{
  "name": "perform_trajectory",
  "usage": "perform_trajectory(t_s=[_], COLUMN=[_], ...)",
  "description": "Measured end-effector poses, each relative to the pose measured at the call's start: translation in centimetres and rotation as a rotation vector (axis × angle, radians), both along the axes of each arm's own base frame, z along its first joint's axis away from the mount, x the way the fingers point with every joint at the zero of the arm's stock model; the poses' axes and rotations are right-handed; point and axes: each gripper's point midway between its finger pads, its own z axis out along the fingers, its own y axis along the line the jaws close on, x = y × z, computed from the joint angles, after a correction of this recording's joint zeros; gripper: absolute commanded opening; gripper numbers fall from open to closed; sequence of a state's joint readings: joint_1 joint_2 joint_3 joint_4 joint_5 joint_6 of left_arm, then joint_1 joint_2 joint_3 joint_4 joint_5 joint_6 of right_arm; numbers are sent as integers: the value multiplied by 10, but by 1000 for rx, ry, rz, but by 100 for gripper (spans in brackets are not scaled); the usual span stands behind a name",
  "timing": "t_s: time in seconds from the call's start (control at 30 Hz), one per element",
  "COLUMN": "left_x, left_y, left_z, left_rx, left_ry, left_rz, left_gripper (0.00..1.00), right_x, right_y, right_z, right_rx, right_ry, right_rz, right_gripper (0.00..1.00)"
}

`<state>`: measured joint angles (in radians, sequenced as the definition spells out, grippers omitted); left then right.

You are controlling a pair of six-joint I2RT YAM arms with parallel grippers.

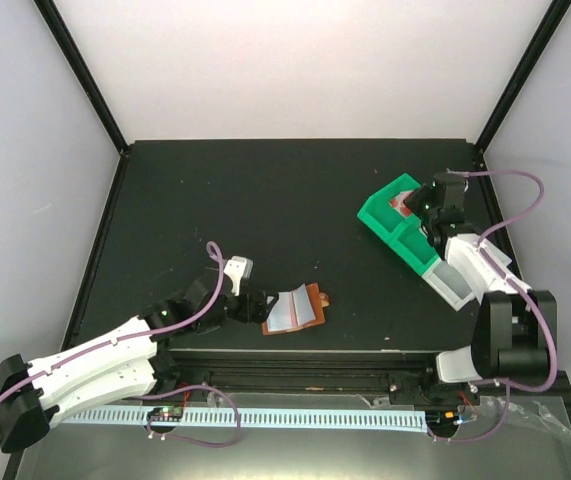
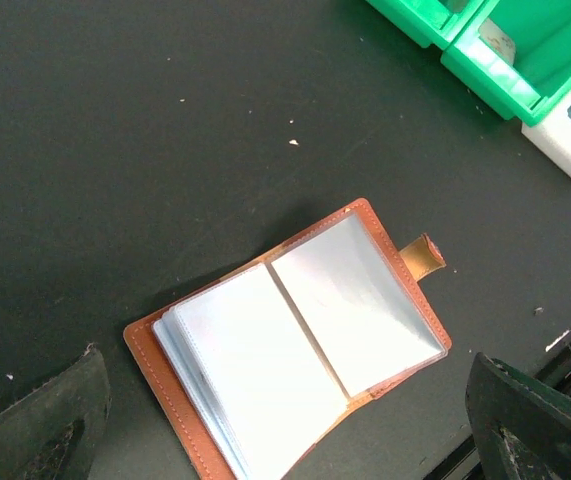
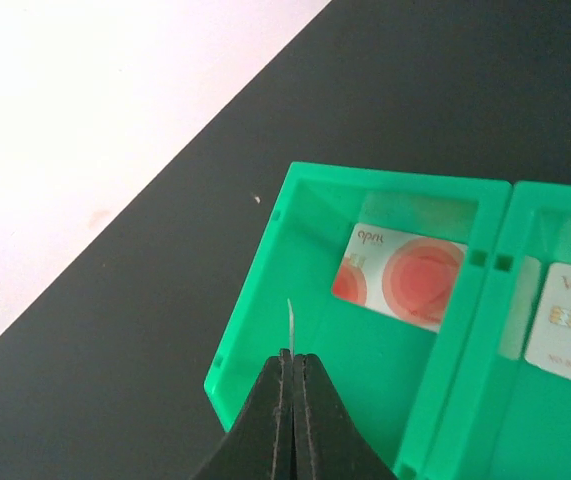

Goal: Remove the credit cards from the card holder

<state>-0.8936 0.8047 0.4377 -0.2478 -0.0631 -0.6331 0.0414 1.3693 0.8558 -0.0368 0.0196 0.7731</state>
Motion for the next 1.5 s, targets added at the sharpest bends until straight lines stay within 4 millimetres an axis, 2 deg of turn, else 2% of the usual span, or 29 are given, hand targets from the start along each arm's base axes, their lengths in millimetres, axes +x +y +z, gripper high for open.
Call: perform_trajectory(t_s=[0.23,0.57,0.8,0.97,1.27,1.5], left_x=[-2,-5,-6,-6,-7,-7], left_y=[1,4,5,5,4,3], left_z=[-2,6,13,13,5,4], left_rx=[-11,-40,-68,-67,-43,-40], left_ry=[25,21,10,9,33,37], left_rz=[8,18,20,20,15,10], left_gripper=[99,99,99,99,99,99], right_x=[31,54,61,66,80,84], right_y=[-9,-11,-14,-13,-16,-20], right_z=[-18,-68,-86,-85,-69,-74], right_rx=[2,85,97,100,98,89], right_ry=[21,55,59,41,-5,7], right_rz=[-65,-143,-171,-170,-180,-189], right_gripper=[1,1,1,1,1,1])
